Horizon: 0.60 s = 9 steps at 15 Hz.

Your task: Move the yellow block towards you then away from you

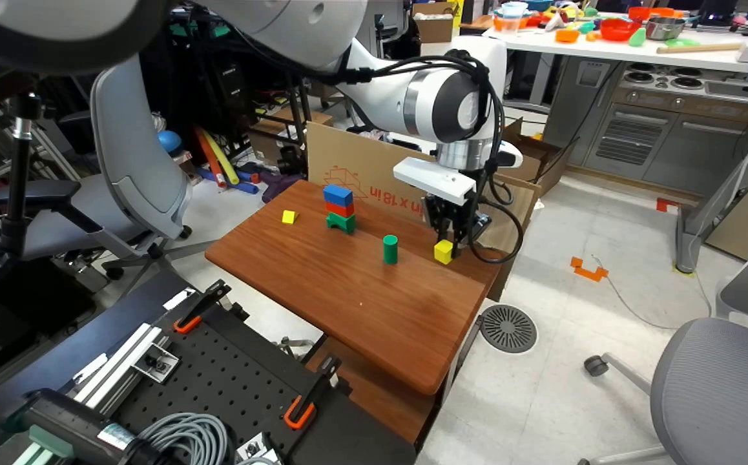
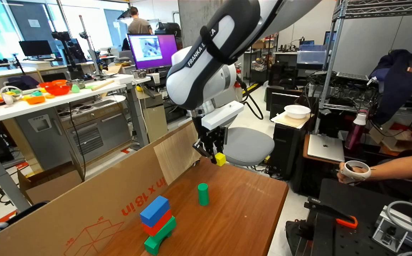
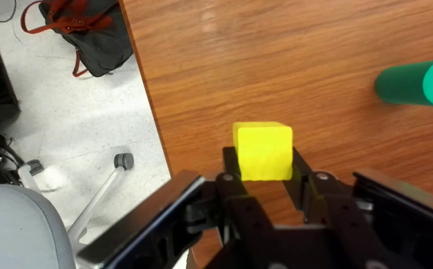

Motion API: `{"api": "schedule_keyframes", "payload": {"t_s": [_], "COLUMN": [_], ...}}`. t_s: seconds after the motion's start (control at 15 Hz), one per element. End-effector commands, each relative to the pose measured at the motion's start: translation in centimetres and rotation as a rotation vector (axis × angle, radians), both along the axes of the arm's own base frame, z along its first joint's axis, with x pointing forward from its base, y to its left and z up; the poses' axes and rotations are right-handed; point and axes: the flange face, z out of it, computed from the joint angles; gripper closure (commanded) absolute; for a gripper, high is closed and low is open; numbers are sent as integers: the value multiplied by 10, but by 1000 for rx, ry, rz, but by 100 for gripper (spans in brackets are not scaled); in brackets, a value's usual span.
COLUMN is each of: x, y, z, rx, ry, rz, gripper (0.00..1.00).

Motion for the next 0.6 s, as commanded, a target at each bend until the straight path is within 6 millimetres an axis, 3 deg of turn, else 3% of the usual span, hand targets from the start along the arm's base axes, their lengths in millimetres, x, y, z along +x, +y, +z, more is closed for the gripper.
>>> {"api": "schedule_keyframes", "payload": {"t_s": [0.0,0.53], "x": [23,32], "y": [-8,-12], "z": [-10,-45], "rx": [-3,9], "ry": [18,135], "rz": [-10,-25], "gripper": [92,92]}}
